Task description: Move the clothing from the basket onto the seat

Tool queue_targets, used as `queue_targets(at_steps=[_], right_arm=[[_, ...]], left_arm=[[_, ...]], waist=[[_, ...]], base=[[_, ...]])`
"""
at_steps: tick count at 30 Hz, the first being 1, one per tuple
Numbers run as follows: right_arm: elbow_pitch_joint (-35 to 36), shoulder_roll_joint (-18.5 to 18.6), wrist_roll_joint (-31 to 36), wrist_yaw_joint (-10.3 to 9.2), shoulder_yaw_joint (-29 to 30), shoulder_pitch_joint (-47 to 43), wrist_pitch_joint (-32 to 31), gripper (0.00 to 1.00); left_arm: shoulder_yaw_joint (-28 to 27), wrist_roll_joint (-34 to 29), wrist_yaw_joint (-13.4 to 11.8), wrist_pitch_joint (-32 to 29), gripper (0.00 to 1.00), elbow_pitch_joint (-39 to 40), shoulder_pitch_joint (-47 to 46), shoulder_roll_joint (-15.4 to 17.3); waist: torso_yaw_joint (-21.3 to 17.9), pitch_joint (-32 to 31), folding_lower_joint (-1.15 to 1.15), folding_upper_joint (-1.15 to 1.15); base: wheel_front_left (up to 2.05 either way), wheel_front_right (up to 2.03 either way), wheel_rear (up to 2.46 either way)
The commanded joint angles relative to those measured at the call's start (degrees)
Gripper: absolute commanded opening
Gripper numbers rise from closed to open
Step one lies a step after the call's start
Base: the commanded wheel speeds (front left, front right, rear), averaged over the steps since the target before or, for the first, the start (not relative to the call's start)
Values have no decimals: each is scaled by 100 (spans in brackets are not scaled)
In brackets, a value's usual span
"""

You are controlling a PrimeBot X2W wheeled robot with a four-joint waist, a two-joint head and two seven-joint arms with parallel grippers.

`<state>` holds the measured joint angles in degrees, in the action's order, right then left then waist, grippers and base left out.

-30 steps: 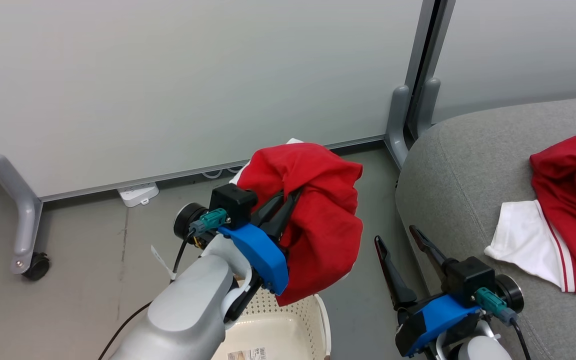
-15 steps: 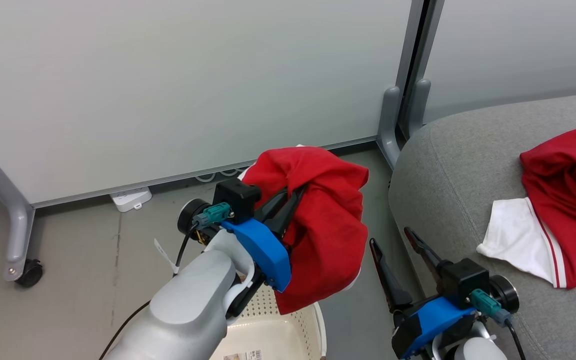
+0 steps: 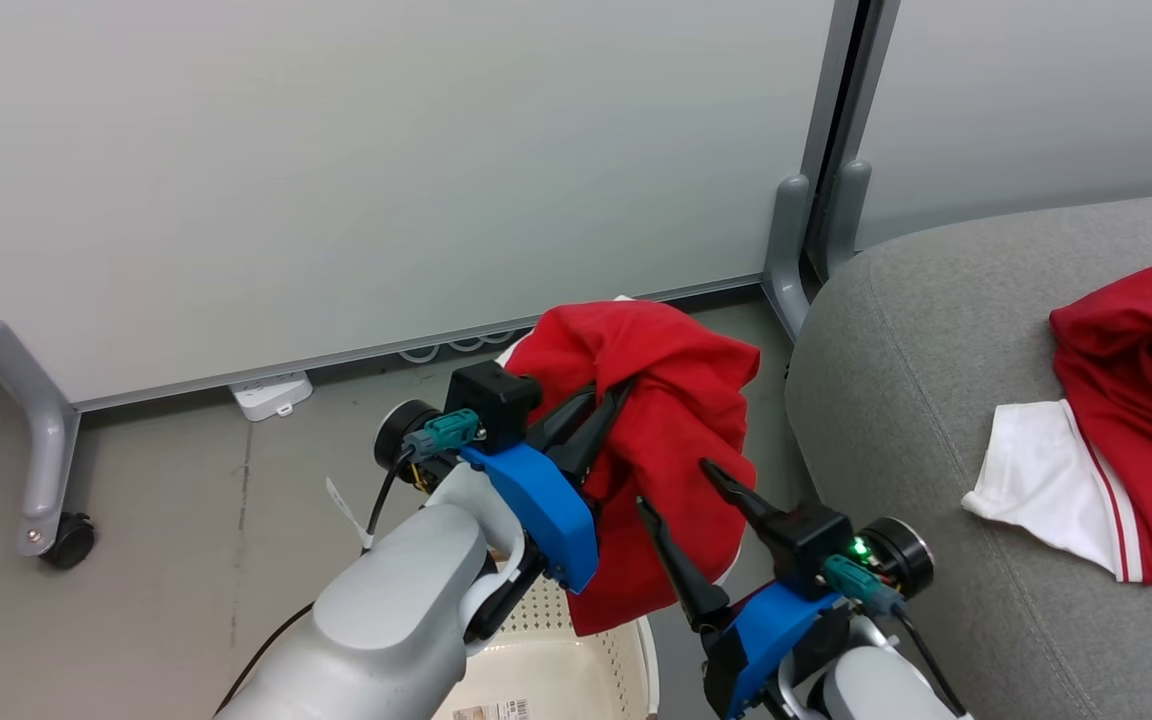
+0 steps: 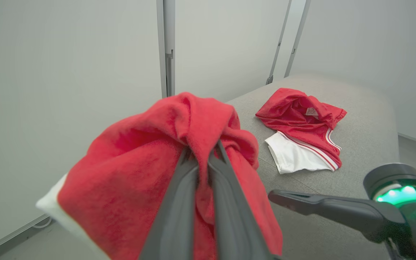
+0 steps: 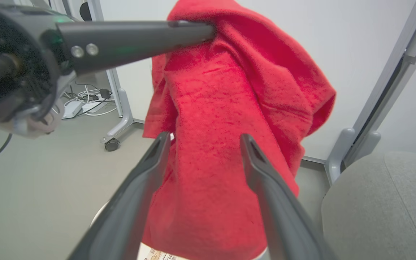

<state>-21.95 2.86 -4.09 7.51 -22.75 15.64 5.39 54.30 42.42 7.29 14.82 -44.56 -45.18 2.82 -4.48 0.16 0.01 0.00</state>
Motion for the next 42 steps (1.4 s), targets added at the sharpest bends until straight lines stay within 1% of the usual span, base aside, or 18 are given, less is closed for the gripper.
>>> queue_targets(at_steps=[1,4,8,15,22,23,24,25,32,42], right_arm=[[-63,3,-28,-5,-66,97,33,100],[-381,4,-22,-5,-243,308,60,100],[-797,5,71,-5,-327,560,127,100],[-1463,3,327,-5,-152,973,221,100],[-1961,5,327,-5,-106,1252,311,100],[-2023,5,276,-5,-54,1279,328,98],[-2070,5,249,-5,-20,1306,341,37],[-2114,2,232,-5,-20,1325,357,0],[-2267,3,84,-5,-93,1361,459,0],[-2356,4,-90,-5,-289,1400,517,0]], left_arm=[[32,33,-1,42,0,31,-70,15],[132,97,-30,36,0,90,-80,13],[274,193,-57,36,0,166,-118,13],[530,352,-100,38,0,303,-155,14],[760,535,-122,40,0,373,-168,14],[789,553,-124,41,0,374,-168,14],[813,581,-127,41,0,376,-167,14],[833,600,-131,42,0,378,-167,14],[914,706,-164,44,0,323,-188,14],[833,704,-187,46,0,323,-203,14]], waist=[[14,-5,-1,0],[54,-16,-1,0],[105,-26,-1,0],[191,-49,-1,0],[254,-101,-1,0],[257,-111,-1,0],[260,-119,-1,0],[261,-127,-1,0],[205,-165,-1,0],[120,-180,-1,0]], base=[[0,0,0],[0,0,0],[0,0,0],[0,0,0],[0,0,0],[0,0,0],[0,0,0],[0,0,0],[0,0,0],[0,0,0]])
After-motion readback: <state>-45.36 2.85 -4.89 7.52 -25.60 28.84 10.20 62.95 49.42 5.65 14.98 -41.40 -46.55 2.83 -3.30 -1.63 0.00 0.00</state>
